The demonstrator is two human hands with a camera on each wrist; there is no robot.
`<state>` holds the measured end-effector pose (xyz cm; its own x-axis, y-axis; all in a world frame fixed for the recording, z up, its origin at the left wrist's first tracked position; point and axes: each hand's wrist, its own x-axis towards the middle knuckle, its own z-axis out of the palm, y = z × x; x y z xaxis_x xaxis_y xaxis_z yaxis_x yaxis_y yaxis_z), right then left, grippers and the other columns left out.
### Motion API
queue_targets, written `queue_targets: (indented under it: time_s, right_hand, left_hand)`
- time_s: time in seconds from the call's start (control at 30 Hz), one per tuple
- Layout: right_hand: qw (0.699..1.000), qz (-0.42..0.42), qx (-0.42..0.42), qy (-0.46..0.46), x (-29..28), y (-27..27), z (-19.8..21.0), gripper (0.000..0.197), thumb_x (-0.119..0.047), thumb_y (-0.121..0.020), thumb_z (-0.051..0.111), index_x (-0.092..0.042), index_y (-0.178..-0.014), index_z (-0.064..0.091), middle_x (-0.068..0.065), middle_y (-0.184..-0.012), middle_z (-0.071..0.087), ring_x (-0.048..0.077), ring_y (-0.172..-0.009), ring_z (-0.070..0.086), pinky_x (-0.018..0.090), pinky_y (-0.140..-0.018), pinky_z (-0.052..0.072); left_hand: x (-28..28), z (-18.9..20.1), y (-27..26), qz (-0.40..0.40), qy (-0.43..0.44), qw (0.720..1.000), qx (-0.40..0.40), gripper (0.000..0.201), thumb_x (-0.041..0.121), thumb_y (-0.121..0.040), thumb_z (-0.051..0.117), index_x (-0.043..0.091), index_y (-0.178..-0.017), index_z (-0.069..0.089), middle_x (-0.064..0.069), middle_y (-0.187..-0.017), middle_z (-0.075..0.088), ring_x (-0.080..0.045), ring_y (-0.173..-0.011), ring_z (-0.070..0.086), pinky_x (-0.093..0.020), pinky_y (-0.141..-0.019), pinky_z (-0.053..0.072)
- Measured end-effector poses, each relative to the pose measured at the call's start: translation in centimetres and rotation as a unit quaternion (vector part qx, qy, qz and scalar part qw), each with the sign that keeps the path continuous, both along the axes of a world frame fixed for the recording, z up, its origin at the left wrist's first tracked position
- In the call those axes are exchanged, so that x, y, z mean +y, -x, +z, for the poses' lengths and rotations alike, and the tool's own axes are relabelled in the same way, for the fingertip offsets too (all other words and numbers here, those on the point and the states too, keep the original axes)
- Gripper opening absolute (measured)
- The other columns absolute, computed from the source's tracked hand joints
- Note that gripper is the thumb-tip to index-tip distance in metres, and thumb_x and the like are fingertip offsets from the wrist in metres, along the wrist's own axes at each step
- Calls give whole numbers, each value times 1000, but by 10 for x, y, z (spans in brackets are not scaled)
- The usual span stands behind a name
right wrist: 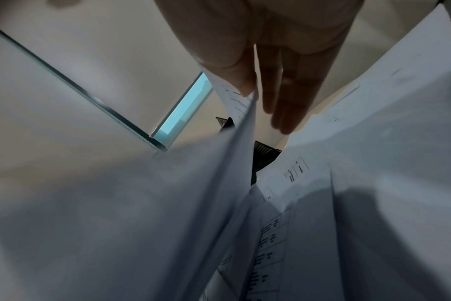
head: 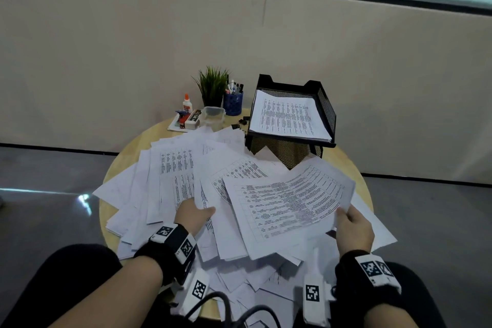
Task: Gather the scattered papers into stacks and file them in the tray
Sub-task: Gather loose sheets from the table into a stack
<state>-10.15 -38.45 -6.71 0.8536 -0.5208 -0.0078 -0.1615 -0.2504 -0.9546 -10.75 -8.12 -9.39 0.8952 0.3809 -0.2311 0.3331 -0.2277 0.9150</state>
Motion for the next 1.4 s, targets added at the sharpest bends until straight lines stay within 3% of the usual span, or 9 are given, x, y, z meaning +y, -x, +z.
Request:
queue_targets:
  time_s: [0.17, 0.4, 0.53, 0.67, 0.87, 0.97, 1.07, 1.27, 1.4]
  right_hand:
    - [998, -1, 51, 21, -13, -3, 3, 12, -10, -90, 52, -4, -85, 61, 13, -75, 60, 19, -61, 57, 28, -55, 48]
    - [994, -43, 47, -85, -25, -14, 5, 19, -6, -92, 53, 3, -78, 62, 14, -73, 55, 32, -60, 61, 33, -47, 58]
    - [996, -1, 67, -54, -22, -13, 7, 4, 3, -83, 52, 2, -84, 54, 18, -78, 56, 31, -60, 60, 41, -61, 59]
    - [985, 70, 157, 21, -21, -14, 0, 27, -1, -84, 54, -16, -107, 50, 16, -95, 59, 36, -79, 63, 41, -57, 58]
    - [961, 61, 182, 198, -30, -31, -3, 12, -9, -84, 55, -5, -80, 66, 19, -80, 64, 32, -72, 55, 30, -63, 47]
    - [967, 40, 172, 183, -39, -37, 0, 15, -10, -90, 54, -14, -80, 64, 9, -83, 60, 26, -77, 49, 26, -66, 36]
    - [984, 32, 141, 100, -43, -41, 4, 17, -8, -93, 52, 1, -88, 65, 9, -80, 66, 28, -73, 59, 38, -73, 54]
    - [922, 262, 120, 259, 16, -15, 17, 43, -30, -92, 59, -14, -131, 51, 4, -136, 54, 22, -123, 50, 33, -101, 39]
    - [891, 368, 156, 215, 69, 0, 17, 65, -49, -86, 63, -19, -139, 41, 2, -141, 48, 20, -125, 49, 34, -100, 41]
  left_hand:
    - [6, -5, 3, 0, -7, 1000, -2, 22, 8, -84, 67, -2, -104, 63, -15, -103, 67, -29, -97, 63, -37, -90, 49]
    - [15, -5, 4, 19, 15, 1000, -17, 19, 5, -85, 67, 0, -102, 62, -13, -101, 66, -29, -96, 63, -40, -93, 48]
    - [11, -3, 2, 17, 59, 998, -12, 29, 3, -81, 70, -6, -107, 60, -17, -105, 66, -29, -98, 63, -40, -93, 48]
    - [5, -3, 4, -51, 71, 996, 21, 37, -11, -73, 72, -7, -108, 62, -18, -105, 67, -27, -96, 64, -38, -91, 49]
    - [14, -3, 9, -31, 69, 997, 1, 34, -11, -78, 67, -5, -110, 60, -14, -105, 65, -26, -96, 61, -33, -88, 46]
    - [21, -2, 9, 0, 84, 996, -14, 30, -9, -80, 66, -3, -110, 60, -13, -106, 65, -27, -96, 62, -36, -91, 47]
    - [29, -1, 7, 29, 102, 994, -28, 27, -9, -82, 63, -2, -108, 61, -15, -106, 65, -28, -97, 62, -41, -93, 47]
    - [18, 4, 6, 17, 91, 995, -41, 19, 2, -79, 72, 7, -96, 64, -14, -102, 69, -29, -97, 65, -46, -96, 48]
    - [-6, 11, 8, -10, 102, 994, -43, 23, 7, -79, 73, 6, -101, 66, -10, -100, 70, -25, -93, 67, -37, -91, 50]
